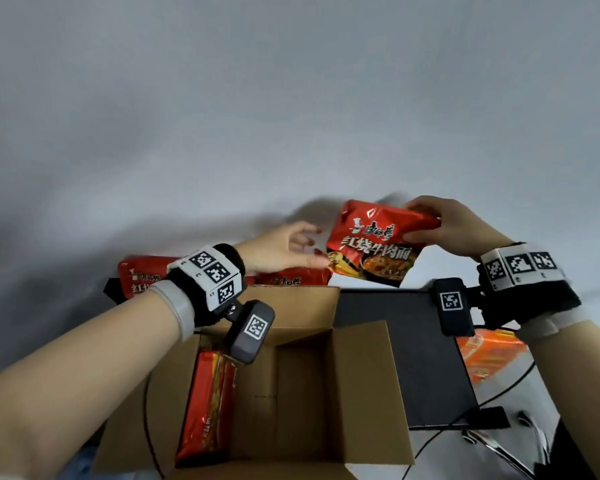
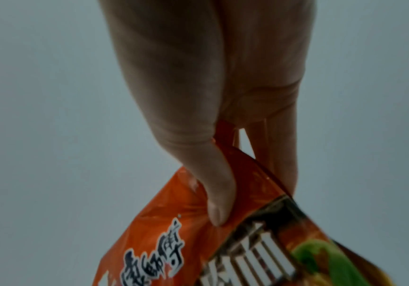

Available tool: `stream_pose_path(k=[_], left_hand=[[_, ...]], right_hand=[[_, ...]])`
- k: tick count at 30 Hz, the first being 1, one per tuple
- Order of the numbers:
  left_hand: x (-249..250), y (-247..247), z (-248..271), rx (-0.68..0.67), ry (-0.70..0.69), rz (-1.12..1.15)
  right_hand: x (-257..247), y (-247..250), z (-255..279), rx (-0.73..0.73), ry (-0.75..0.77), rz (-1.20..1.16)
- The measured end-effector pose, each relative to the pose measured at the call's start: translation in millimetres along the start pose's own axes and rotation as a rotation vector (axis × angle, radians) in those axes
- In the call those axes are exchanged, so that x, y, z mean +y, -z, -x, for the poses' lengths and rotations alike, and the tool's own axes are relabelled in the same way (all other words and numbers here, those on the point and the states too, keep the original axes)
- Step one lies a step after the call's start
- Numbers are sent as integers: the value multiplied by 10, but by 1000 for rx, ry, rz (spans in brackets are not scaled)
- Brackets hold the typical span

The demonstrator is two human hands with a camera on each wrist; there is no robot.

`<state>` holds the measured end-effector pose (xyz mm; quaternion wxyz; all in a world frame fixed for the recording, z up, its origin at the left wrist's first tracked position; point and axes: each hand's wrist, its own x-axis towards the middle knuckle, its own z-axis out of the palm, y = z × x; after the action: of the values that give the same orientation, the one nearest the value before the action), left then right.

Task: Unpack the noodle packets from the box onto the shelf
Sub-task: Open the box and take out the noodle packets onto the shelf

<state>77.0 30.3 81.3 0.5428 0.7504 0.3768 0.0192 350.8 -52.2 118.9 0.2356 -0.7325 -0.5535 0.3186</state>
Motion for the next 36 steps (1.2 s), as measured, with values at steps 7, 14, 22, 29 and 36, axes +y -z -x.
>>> stream_pose_path(k=[7, 14, 22, 29, 36], left_hand=[[-518, -45, -66, -6, 206, -174], [-637, 24, -69, 75, 193, -127], [-666, 7, -101, 102, 161, -100], [-689, 112, 12, 78, 155, -84], [-823, 388, 347, 63, 190, -119]], right_hand=[[879, -451, -331, -66, -170, 265], [1222, -997, -674, -91, -217, 269], [1252, -1161, -660, 1, -234, 311], [1100, -899, -465, 143, -260, 381], [-311, -597, 50, -217, 38, 307]])
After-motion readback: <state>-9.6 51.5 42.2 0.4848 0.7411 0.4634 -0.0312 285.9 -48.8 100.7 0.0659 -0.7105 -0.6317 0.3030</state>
